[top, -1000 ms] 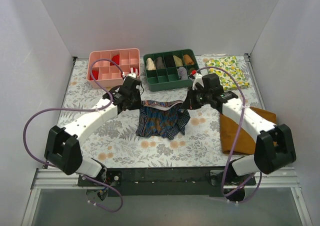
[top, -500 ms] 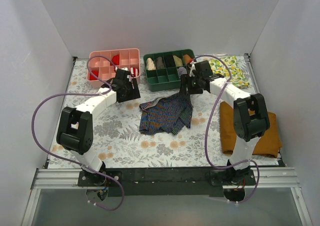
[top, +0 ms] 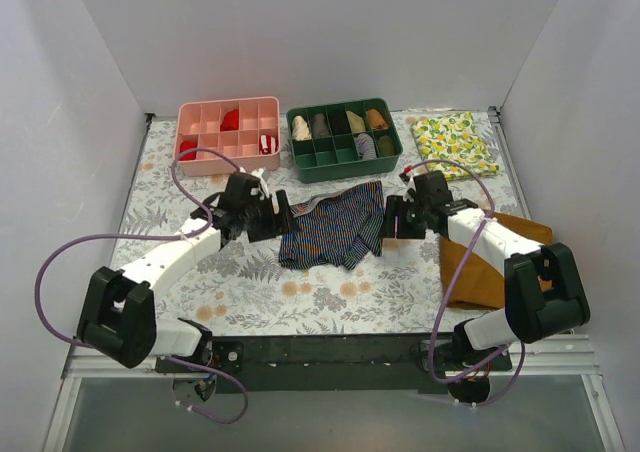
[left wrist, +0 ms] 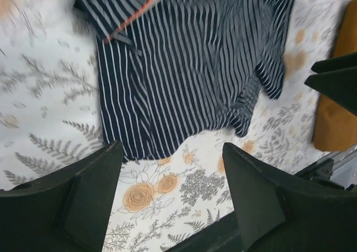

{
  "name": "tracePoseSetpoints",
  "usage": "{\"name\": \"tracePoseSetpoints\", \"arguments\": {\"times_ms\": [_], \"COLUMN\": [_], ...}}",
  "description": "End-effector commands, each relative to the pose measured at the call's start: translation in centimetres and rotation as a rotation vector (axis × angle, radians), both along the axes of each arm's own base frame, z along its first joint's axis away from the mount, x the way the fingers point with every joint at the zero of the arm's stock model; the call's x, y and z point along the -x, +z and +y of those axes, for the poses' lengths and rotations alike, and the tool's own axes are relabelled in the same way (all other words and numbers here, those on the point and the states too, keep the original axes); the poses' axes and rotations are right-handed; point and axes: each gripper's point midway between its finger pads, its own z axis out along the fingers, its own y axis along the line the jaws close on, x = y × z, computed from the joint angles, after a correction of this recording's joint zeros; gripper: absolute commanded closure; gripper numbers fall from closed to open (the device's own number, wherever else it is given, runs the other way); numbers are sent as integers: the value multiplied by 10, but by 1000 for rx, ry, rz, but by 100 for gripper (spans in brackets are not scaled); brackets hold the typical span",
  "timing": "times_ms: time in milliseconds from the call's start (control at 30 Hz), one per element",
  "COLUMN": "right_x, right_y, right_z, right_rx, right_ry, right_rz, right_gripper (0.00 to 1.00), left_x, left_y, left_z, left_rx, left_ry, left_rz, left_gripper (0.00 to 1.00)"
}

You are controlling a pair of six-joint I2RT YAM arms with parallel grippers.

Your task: Roll the underwear

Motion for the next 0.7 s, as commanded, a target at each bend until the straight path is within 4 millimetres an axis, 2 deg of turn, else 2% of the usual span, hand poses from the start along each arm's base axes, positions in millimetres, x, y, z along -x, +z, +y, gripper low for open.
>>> {"name": "tracePoseSetpoints", "arguments": {"times_ms": [0,167,267,333,433,567,667], "right_x": [25,33,32,29,26,25,24], "right_y": [-8,-22,-28,-31,-38,-43,-46], "right_z": [6,7,6,10,13,16,18], "right_rx": [-92,-102,-99,-114,-122,-131,-132], "right_ry": [-34,-49,-67,-68,-67,-59,-56], "right_rz": [56,113,126,133,153,161,171], "right_gripper": [37,37,37,38,40,47,49], "left_x": [38,50,49,47,46,46,46], "left_y": [-40,-60,-64,-63,-73,-74,-77], "left_z": [5,15,10,4,4,1,0], "left_rx": [-35,-68,-90,-106,-151,-152,-168], "left_ry": [53,108,102,87,95,97,100], "left_rz": [115,118,86,60,73,66,65], "left_gripper": [30,30,33,49,57,62,63]}}
